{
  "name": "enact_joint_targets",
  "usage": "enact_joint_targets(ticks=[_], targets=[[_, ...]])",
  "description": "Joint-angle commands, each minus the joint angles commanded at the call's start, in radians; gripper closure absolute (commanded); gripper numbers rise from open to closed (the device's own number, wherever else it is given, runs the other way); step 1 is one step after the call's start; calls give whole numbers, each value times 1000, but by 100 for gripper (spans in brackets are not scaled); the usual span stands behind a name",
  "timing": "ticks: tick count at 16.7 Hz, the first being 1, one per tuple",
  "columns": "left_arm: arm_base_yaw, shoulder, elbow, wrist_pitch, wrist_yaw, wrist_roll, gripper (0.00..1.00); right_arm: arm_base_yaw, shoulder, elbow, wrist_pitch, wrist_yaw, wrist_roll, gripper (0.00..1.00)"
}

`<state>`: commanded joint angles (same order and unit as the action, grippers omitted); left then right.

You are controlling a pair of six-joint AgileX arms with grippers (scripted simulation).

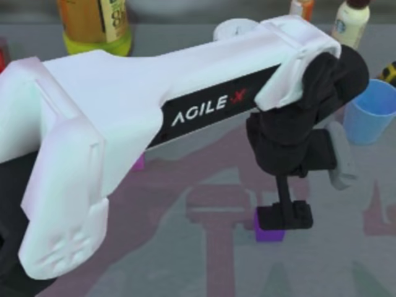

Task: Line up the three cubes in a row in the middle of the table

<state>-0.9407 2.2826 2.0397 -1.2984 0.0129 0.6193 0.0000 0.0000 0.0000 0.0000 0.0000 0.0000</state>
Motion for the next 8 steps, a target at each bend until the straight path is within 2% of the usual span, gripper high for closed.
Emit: enact_joint_targets(ticks=[2, 4, 6, 8], targets=[[-3, 4, -2, 2, 0, 0, 0, 0, 0, 0, 0, 0, 0, 0], [30, 6, 2, 2, -1, -4, 0, 0, 0, 0, 0, 0, 0, 0], [103, 8, 8, 1, -3, -16, 0, 0, 0, 0, 0, 0, 0, 0], [217, 14, 13, -3, -5, -32, 0, 0, 0, 0, 0, 0, 0, 0]])
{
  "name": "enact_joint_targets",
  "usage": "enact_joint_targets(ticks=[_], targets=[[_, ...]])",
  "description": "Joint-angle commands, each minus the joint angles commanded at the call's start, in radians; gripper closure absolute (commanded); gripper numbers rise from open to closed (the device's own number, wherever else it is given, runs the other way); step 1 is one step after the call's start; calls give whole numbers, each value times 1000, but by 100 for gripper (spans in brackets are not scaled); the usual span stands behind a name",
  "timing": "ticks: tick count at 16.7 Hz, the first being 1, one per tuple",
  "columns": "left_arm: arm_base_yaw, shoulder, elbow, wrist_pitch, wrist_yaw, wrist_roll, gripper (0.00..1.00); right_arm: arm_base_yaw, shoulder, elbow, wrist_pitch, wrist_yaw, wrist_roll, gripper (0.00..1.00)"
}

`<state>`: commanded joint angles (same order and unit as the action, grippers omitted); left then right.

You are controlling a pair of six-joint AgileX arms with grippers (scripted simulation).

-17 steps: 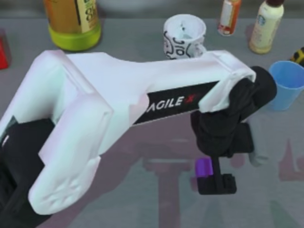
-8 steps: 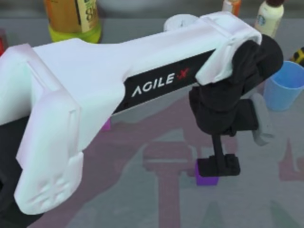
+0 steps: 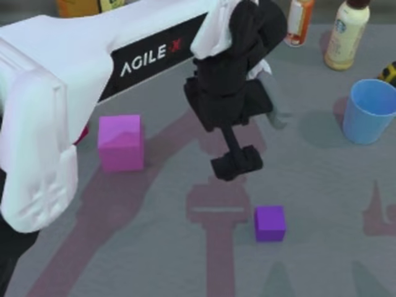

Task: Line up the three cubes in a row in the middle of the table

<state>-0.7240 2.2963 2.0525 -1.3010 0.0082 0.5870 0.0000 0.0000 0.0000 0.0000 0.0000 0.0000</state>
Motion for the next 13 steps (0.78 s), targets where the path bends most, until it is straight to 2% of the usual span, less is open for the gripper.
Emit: enact_joint_targets(ticks=[5, 7, 10, 13], targets=[[386, 21, 4, -16, -4, -47, 0, 0, 0, 0, 0, 0, 0, 0], [510, 24, 7, -18, -4, -64, 0, 0, 0, 0, 0, 0, 0, 0], [618, 24, 13, -17, -4, -82, 0, 0, 0, 0, 0, 0, 0, 0], [637, 23, 14, -16, -4, -86, 0, 0, 0, 0, 0, 0, 0, 0]])
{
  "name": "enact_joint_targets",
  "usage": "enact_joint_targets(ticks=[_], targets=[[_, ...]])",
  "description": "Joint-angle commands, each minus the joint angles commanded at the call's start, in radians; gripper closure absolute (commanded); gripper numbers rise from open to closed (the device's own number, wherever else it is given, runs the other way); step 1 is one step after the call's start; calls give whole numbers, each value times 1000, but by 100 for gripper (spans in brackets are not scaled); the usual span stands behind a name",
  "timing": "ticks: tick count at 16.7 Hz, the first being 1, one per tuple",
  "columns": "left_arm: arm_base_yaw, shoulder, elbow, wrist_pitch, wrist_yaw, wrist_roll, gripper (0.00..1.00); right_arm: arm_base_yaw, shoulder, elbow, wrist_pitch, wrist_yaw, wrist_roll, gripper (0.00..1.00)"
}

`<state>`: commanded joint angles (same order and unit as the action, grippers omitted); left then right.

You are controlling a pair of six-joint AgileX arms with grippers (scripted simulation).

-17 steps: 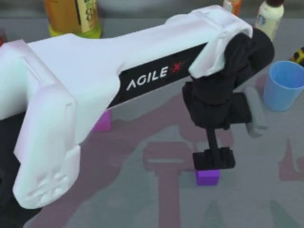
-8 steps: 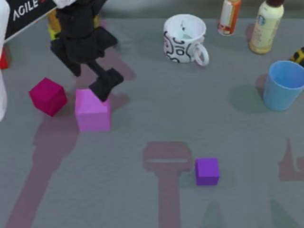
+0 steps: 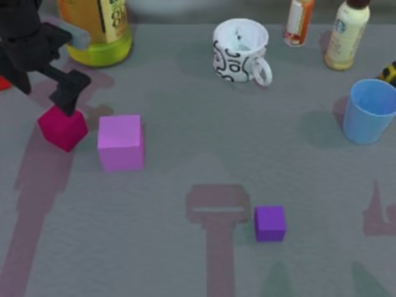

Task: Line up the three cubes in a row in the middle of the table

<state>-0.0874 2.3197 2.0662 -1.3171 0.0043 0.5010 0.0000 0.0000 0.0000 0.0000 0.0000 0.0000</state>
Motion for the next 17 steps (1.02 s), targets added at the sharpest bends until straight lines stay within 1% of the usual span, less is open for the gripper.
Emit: enact_joint_targets(ticks=[3, 5, 11, 16, 17], targets=[[-2, -1, -4, 4, 0, 1, 0, 0, 0, 0, 0, 0, 0, 0], [0, 6, -38, 40, 0, 0, 0, 0, 0, 0, 0, 0, 0, 0], [1, 61, -214, 282, 1, 2, 0, 0, 0, 0, 0, 0, 0, 0], [2, 70, -239, 309, 1, 2, 0, 0, 0, 0, 0, 0, 0, 0], [2, 70, -239, 309, 1, 2, 8, 0, 0, 0, 0, 0, 0, 0]])
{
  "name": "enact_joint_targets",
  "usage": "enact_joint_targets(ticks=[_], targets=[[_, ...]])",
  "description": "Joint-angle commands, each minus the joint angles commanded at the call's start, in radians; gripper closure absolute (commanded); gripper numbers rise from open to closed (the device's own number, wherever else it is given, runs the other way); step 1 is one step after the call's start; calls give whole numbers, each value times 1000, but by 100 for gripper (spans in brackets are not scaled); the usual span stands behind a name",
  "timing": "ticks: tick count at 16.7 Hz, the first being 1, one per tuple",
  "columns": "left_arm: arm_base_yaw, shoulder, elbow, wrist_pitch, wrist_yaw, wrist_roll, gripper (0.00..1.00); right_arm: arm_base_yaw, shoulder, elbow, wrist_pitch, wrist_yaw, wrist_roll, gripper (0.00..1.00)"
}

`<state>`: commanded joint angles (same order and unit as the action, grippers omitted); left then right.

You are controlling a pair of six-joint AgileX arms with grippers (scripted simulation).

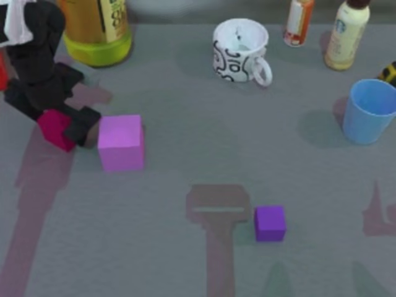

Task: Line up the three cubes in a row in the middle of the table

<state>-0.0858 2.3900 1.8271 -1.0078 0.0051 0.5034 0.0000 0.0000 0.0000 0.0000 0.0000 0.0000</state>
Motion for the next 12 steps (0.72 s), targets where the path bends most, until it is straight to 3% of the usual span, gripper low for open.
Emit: enact_joint_targets(ticks=[12], targets=[[0, 0, 0, 0, 0, 0, 98, 0, 0, 0, 0, 0, 0, 0]])
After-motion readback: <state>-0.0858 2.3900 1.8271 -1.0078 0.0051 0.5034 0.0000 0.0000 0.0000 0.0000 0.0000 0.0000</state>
